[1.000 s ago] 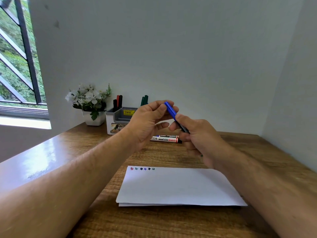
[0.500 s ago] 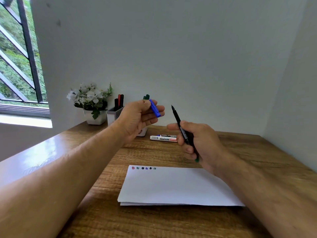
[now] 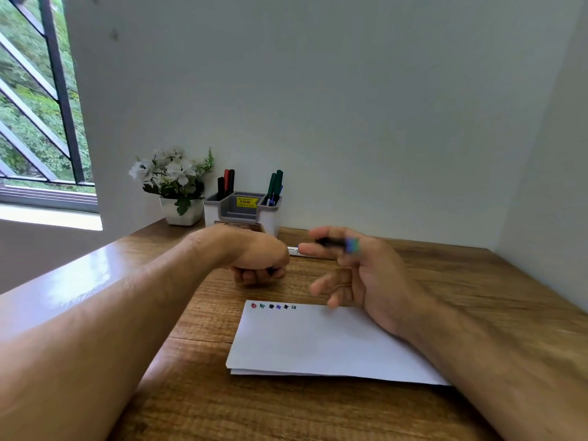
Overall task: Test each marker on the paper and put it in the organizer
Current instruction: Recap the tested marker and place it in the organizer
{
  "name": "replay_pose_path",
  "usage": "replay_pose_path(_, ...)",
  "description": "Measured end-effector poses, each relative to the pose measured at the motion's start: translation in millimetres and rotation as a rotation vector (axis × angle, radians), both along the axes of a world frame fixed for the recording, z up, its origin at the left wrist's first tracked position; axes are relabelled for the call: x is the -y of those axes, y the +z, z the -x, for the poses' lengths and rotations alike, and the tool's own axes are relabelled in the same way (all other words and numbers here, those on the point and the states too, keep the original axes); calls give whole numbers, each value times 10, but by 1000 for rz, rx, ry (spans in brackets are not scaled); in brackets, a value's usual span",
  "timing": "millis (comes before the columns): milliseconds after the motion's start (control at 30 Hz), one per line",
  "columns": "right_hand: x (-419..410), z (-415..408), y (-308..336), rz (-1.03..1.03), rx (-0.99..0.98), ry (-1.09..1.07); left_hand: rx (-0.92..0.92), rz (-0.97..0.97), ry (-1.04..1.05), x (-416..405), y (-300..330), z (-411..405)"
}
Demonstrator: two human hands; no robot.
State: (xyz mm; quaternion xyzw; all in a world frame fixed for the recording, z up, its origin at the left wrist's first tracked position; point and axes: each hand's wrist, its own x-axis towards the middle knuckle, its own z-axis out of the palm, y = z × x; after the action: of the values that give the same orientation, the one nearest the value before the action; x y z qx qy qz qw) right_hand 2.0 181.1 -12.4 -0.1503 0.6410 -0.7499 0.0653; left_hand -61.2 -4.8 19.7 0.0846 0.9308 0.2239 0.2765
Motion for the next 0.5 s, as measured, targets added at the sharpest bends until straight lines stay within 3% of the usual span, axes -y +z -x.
replay_pose_path(100, 11, -15, -27, -54, -61, 9, -75, 23, 2, -30, -38, 2)
replay_pose_path(333, 58, -13, -49, -94, -41, -130, 87, -65, -193, 95, 85, -74)
replay_pose_path(500, 61, -45, -92, -180, -24, -65, 60, 104, -235, 87, 66, -69)
